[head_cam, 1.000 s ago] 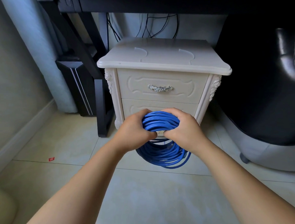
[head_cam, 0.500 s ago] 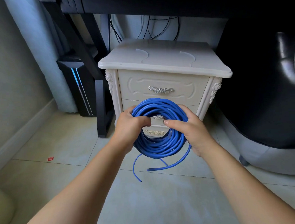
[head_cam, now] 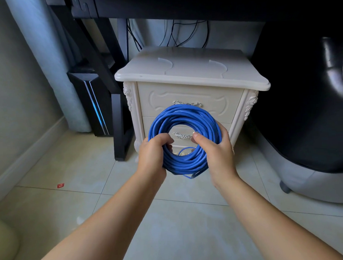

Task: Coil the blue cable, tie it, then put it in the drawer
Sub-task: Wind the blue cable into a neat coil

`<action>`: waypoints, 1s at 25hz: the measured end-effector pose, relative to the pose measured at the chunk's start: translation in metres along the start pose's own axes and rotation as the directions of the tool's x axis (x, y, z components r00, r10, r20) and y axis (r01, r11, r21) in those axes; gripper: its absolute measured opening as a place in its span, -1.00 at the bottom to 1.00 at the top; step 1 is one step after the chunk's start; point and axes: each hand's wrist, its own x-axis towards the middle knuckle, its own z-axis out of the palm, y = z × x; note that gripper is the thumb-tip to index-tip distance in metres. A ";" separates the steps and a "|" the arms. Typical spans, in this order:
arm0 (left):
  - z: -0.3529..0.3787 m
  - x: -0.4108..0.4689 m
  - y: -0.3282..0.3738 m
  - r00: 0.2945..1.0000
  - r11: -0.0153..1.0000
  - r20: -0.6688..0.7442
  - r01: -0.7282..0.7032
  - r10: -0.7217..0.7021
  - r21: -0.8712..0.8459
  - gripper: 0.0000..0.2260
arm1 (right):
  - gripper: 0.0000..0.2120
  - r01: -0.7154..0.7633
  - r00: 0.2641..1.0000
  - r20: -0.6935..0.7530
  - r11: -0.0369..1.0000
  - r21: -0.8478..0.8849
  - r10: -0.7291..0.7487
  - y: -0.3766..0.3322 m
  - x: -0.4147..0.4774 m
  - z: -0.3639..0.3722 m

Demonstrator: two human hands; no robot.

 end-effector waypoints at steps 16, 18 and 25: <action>-0.014 0.010 0.013 0.911 0.786 0.339 -0.382 0.233 0.487 -0.49 | -0.63 0.076 0.988 0.150 0.935 -0.346 -0.025 -0.025 0.013 -0.017; -0.017 0.006 0.017 0.849 0.632 0.465 -0.507 0.250 0.586 -0.43 | -0.55 0.221 0.944 0.328 0.825 -0.521 -0.045 -0.032 0.010 -0.018; -0.013 -0.003 0.020 0.847 0.552 0.477 -0.519 0.234 0.652 -0.69 | -0.48 0.289 0.900 0.436 0.772 -0.566 -0.017 -0.033 0.008 -0.018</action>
